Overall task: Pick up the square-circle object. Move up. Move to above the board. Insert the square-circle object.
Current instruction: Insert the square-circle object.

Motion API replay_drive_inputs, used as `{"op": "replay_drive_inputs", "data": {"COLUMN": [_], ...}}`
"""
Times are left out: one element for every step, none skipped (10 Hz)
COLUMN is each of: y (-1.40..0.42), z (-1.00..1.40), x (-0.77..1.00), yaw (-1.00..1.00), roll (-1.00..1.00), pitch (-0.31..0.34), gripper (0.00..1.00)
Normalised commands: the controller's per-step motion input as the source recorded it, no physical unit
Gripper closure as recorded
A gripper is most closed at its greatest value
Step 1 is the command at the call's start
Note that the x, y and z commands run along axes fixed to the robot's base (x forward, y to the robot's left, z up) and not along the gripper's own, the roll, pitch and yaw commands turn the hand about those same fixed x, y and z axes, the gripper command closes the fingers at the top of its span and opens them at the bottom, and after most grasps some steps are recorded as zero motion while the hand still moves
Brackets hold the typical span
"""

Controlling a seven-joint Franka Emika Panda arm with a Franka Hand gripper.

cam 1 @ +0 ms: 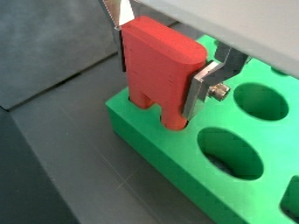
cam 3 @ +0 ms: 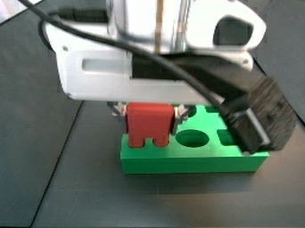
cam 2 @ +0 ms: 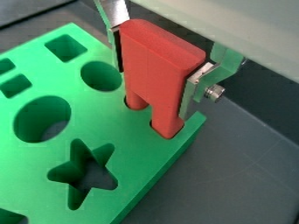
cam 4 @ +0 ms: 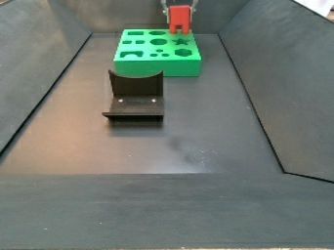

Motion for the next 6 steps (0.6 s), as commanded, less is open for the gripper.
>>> {"op": "replay_drive_inputs", "data": {"y": [0.0, 0.01, 0.01, 0.0, 0.0, 0.0], "z": [-0.52, -0.52, -0.46, -0.27, -0.08, 0.0], "x": [0.0, 0.0, 0.0, 0.0, 0.0, 0.0], "yaw": [-0.1, -0.05, -0.04, 0.0, 0.0, 0.0], "roll": [-0.1, -0.1, -0.09, -0.11, -0.02, 0.0], "pitch": [-0.093, -0.116, -0.079, -0.147, -0.079, 0.0], "gripper": [1.0, 1.0, 1.0, 1.0, 1.0, 1.0]}}
